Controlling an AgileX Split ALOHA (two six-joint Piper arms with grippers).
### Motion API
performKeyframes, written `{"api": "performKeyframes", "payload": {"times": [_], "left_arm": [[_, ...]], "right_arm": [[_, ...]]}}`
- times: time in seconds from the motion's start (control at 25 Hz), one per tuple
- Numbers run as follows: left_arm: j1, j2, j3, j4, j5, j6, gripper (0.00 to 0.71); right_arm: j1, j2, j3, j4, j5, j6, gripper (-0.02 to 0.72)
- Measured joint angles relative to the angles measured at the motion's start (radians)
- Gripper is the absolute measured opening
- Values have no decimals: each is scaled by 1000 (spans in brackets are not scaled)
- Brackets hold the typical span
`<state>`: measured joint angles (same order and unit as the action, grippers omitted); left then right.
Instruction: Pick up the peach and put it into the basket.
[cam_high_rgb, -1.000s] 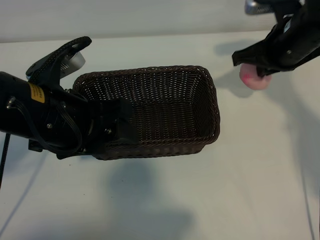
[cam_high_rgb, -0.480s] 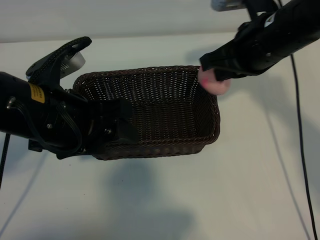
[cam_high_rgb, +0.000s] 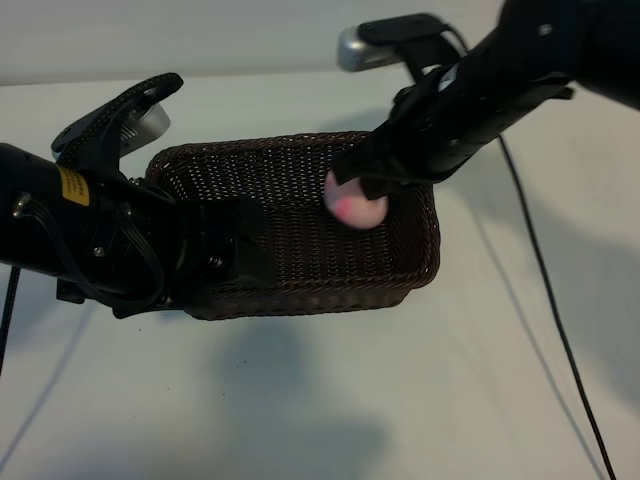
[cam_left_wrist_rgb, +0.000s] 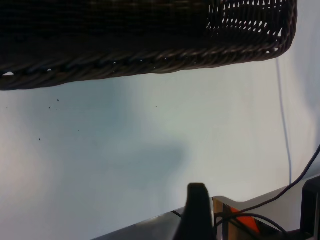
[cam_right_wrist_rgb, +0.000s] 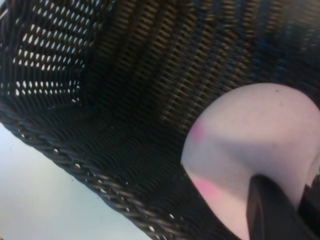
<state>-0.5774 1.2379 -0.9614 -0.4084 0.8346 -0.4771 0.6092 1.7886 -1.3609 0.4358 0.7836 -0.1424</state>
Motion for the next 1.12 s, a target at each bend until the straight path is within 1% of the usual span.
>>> {"api": "performKeyframes", "payload": {"times": [0.2,0.32,0.48,0.56,0.6,0.84,0.92,0.96,1.12], "left_arm": [[0,0,0,0,0,0,566],[0,0,0,0,1,0,566],[0,0,0,0,1,0,566],[0,0,0,0,1,0,566],[0,0,0,0,1,0,566],[0,0,0,0,1,0,566],[0,0,0,0,1,0,566],[0,0,0,0,1,0,566],[0,0,0,0,1,1,566]], "right_arm": [[9,87,-3,7,1,-28,41],[9,123,-3,28,2,-54,41],[9,125,-5,42,2,-66,66],[9,125,-5,45,2,-70,113],[9,125,-5,47,2,-70,152],[9,123,-9,56,6,-70,455],[9,107,-9,56,9,-68,508],[9,92,-9,56,8,-63,523],[8,17,-9,45,-2,-35,541]]}}
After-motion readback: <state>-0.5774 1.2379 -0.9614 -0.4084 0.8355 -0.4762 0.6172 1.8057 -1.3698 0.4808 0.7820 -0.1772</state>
